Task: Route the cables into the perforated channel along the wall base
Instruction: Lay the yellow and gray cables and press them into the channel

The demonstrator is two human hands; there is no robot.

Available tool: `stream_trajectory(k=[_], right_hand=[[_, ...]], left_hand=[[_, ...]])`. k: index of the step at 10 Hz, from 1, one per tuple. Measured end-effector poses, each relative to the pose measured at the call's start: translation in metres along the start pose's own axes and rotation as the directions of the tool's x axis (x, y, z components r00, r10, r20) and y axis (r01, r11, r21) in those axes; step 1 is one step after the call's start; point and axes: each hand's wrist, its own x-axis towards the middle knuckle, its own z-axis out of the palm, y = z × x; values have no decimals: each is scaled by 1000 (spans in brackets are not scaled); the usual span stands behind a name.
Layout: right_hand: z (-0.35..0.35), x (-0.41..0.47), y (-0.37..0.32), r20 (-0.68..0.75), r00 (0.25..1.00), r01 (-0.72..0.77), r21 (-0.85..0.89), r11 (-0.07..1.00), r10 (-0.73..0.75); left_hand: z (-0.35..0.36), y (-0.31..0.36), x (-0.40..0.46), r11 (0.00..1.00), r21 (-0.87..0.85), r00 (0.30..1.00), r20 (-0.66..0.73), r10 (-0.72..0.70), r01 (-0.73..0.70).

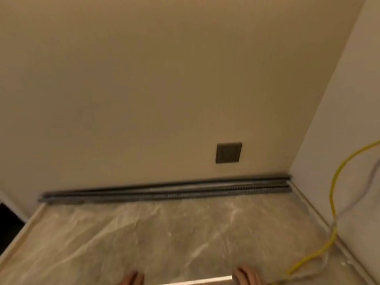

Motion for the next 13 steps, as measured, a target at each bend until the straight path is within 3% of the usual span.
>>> stream_trajectory(k=[1, 2, 4, 5, 6, 7, 8, 10, 11, 13], right_hand=[[-37, 63, -14, 104, 990, -105, 39, 994, 100], [-48, 79, -20, 285, 946, -160, -6, 987, 155], [-52, 74, -27, 407, 891, -224, 12, 974, 200], [-46, 78, -29, 426, 877, -249, 4, 968, 224], [-40, 91, -38, 457, 868, -262, 90, 961, 194], [-34, 99, -52, 501, 866, -135, 215, 967, 9], [-29, 103, -70, 530, 821, 28, 336, 942, -213], [-14, 99, -106, 500, 691, 370, 377, 849, -523], [-1, 100, -122, 463, 634, 496, 371, 785, -619], [17, 115, -125, 440, 651, 502, 361, 786, -618]], left_hand=[[-45, 31, 29, 987, -35, 988, -12, -156, 155], [-58, 34, 33, 992, -27, 990, 78, -120, 122], [-55, 34, 24, 993, -9, 990, 90, -113, 114], [-53, 35, 22, 992, 30, 991, 53, -121, 120], [-53, 32, 26, 961, 24, 959, -72, -275, 277], [-58, 18, 30, 819, -88, 794, -208, -572, 567], [-63, -1, 29, 625, -231, 573, -257, -778, 745], [-70, -48, 37, 206, -454, 140, -176, -974, 867], [-75, -72, 53, 185, -545, 105, -174, -979, 818], [-86, -112, 88, 90, -681, 20, -109, -994, 727]])
